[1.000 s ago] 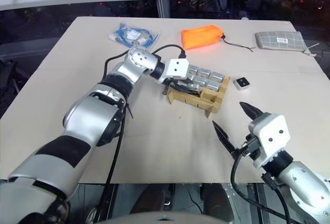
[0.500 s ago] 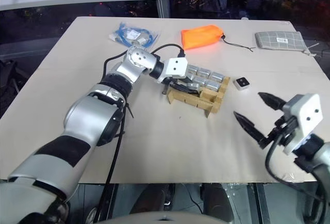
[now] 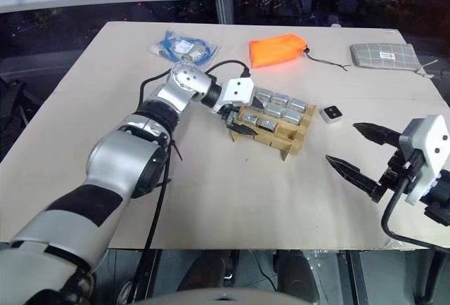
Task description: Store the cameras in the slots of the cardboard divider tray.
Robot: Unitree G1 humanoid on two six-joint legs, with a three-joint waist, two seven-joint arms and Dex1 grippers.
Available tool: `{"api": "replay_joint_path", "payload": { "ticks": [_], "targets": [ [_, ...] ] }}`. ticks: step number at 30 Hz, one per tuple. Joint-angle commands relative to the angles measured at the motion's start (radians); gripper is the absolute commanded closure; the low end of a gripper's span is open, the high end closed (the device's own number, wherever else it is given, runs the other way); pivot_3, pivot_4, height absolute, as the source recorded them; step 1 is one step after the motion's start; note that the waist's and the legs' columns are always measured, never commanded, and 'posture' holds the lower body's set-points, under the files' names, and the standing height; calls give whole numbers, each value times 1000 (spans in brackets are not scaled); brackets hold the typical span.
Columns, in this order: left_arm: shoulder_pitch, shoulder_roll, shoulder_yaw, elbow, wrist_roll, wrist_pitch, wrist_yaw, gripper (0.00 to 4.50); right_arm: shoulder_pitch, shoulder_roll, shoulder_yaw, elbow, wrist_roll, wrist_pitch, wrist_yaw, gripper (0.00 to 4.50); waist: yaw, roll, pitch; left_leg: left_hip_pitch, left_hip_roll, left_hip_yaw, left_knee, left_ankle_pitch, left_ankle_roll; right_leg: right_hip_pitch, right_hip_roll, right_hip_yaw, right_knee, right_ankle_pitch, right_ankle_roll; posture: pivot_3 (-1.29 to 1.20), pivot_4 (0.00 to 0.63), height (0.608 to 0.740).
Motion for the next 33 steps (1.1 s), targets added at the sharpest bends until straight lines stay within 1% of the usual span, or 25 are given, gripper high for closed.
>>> {"api": "replay_joint_path", "payload": {
  "ticks": [1, 4, 7, 8, 10, 12, 13, 15, 16, 17, 20, 22, 25, 29, 33],
  "targets": [
    [-52, 3, 72, -19, -63, 7, -20, 78, -52, 11, 36, -6, -69, 4, -49, 0, 0, 0, 0, 0, 0, 0, 0, 0, 0, 0, 0, 0, 0, 0, 0, 0, 150, 740],
    [-55, 9, 146, -41, -139, 50, -74, 78, -135, 14, 140, 49, -238, 20, -165, 0, -2, 0, 0, 0, 0, 0, 0, 0, 0, 0, 0, 0, 0, 0, 0, 0, 150, 740],
    [-40, 13, 224, -96, -244, 131, -165, 78, -225, 36, 231, 122, -328, 57, -241, 0, -4, 0, 0, 0, 0, 0, 1, 0, 0, 0, 0, 0, 0, 0, 0, 0, 150, 740],
    [-27, 17, 241, -127, -274, 164, -190, 78, -256, 45, 260, 150, -355, 68, -258, 0, -3, 0, 0, 0, 0, 0, 1, 0, 0, 0, 0, 0, 0, 0, 0, 0, 150, 740],
    [37, 27, 269, -260, -343, 284, -215, 78, -330, 62, 330, 234, -423, 81, -284, 0, -5, 0, 0, 0, 0, 0, 1, 0, 0, -1, 0, 0, 1, 0, 0, 0, 150, 740],
    [214, 51, 269, -587, -420, 487, -183, 78, -432, 98, 393, 349, -472, 108, -310, 0, -12, 3, -1, 1, 0, 1, 0, 0, 0, -1, 0, 1, 2, 0, 0, 0, 150, 740],
    [337, 70, 269, -807, -471, 623, -140, 78, -492, 130, 415, 413, -477, 120, -312, 0, -22, 4, -2, 2, 1, 2, 0, 0, 0, -1, 0, 3, 3, 0, 0, 0, 150, 740],
    [529, 94, 275, -1150, -553, 844, -33, 78, -580, 178, 438, 520, -485, 130, -302, 0, -38, 5, -2, 2, 1, 4, -1, 1, -1, -2, -1, 6, 5, 0, -1, 0, 150, 740],
    [607, 103, 283, -1279, -583, 927, 27, 78, -614, 192, 454, 568, -502, 122, -290, 0, -40, 5, -2, 2, 2, 5, -1, 1, -1, -5, 0, 9, 6, 0, -1, 0, 150, 740],
    [655, 110, 288, -1363, -605, 985, 76, 78, -635, 199, 463, 600, -517, 116, -279, 0, -33, 5, -2, 0, 2, 6, -1, 1, -2, -7, 0, 11, 8, 0, -1, 0, 150, 740],
    [776, 129, 304, -1556, -659, 1105, 198, 78, -693, 217, 493, 703, -559, 83, -237, 0, -16, 4, -2, 0, 2, 5, 0, 1, -1, -8, 0, 12, 11, 0, -1, 0, 150, 740],
    [873, 141, 337, -1674, -697, 1164, 283, 78, -749, 247, 513, 787, -571, 60, -199, 0, -9, 5, -2, 2, 1, 7, 0, 0, -1, -6, -1, 12, 11, 0, -1, 0, 150, 740],
    [992, 162, 380, -1792, -735, 1200, 372, 78, -840, 295, 547, 901, -602, 32, -161, 0, -8, 5, -2, 6, 1, 10, 0, 0, 0, -4, -1, 14, 11, 0, -1, 0, 150, 740],
    [1087, 186, 404, -1881, -778, 1205, 454, 78, -930, 335, 579, 1054, -665, -25, -133, 0, -2, 5, -2, 7, 2, 11, 0, 0, -1, -4, 1, 14, 13, 0, -1, 0, 150, 740],
    [1194, 230, 441, -1947, -815, 1170, 476, 78, -1008, 369, 597, 1223, -721, -97, -111, 0, -4, 5, -2, 8, 1, 12, 0, 0, -1, -4, 0, 15, 12, 1, -1, 0, 150, 740]
  ]
}}
